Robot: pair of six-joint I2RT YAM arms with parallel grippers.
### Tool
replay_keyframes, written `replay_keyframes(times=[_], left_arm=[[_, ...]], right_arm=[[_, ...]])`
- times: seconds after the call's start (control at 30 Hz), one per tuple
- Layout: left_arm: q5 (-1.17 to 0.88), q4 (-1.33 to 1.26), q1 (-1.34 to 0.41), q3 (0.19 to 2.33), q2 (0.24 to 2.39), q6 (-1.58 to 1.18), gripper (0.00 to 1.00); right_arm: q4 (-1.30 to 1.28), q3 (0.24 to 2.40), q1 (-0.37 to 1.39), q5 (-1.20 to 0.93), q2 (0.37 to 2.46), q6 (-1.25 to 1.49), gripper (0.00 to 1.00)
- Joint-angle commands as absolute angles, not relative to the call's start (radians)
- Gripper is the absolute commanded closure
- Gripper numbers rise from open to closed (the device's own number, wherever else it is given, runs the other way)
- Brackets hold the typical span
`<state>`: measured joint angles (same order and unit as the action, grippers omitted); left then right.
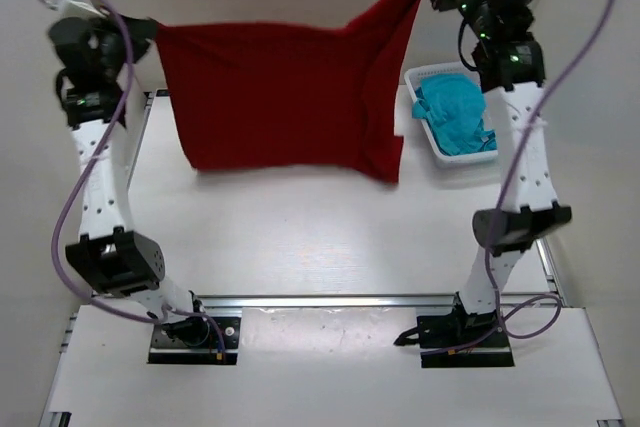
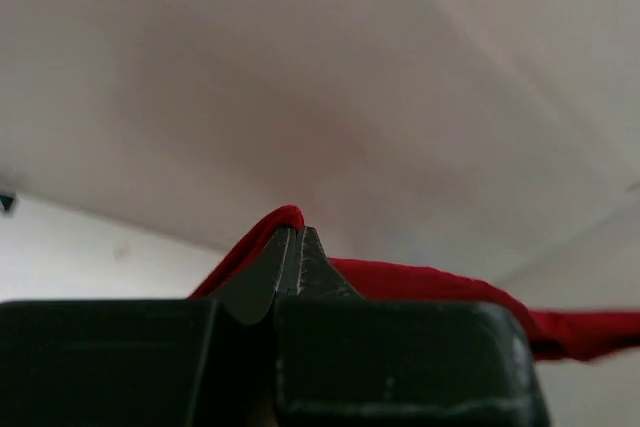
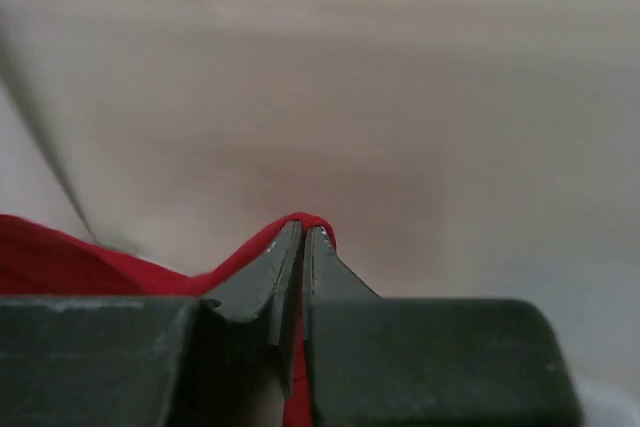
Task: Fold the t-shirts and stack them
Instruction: Flatten out the tshirt, then grap the side of the flattened tshirt closest away from the robot with both arms
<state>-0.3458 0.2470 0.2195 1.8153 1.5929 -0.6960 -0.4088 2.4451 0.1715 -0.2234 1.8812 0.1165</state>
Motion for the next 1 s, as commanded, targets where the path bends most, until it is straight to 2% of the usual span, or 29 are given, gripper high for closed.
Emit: replay_keyframes(times=[0.0,0.2,0.27,0.3,0.37,0.4,0.5,0.6,0.77,0.83,0.97], left_arm=[[-0.379,0.213,0.285,1.870,1.516,-0.733,1.00],[-0.362,0.170,0.302,1.705,1.410,-0.720,1.00],[-0.304,0.154,0.284,1.593,1.334,-0.665,1.00],[-0.276,0.131,0.272,1.489,1.263,-0.640,1.00],[-0.181,0.105,0.235,1.244,1.149,-0.574,1.00],[-0.145,0.106,0.221,1.185,1.070,-0.555,1.00],[-0.199,0.101,0.283,0.842,0.927,-0.557,1.00],[-0.166,0.153,0.305,0.642,0.794,-0.534,1.00],[-0.098,0.282,0.299,0.467,0.671,-0.509,1.00],[-0.135,0.322,0.316,0.382,0.629,-0.512,1.00],[-0.103,0.365,0.290,0.350,0.575,-0.531,1.00]], right_arm=[[-0.222,2.494,0.273,-0.238,1.747,0.026,1.00],[-0.314,2.309,0.262,-0.308,1.622,0.009,1.00],[-0.330,2.022,0.282,-0.266,1.518,-0.060,1.00],[-0.255,1.782,0.302,-0.261,1.411,-0.045,1.00],[-0.169,1.465,0.308,-0.275,1.207,-0.006,1.00],[-0.158,1.312,0.322,-0.279,1.168,0.044,1.00],[-0.193,0.994,0.385,-0.213,0.975,0.095,1.00],[-0.247,0.777,0.449,-0.129,0.853,0.168,1.00],[-0.437,0.608,0.476,-0.146,0.688,0.314,1.00],[-0.527,0.566,0.483,-0.172,0.626,0.391,1.00],[-0.618,0.529,0.564,-0.216,0.542,0.524,1.00]])
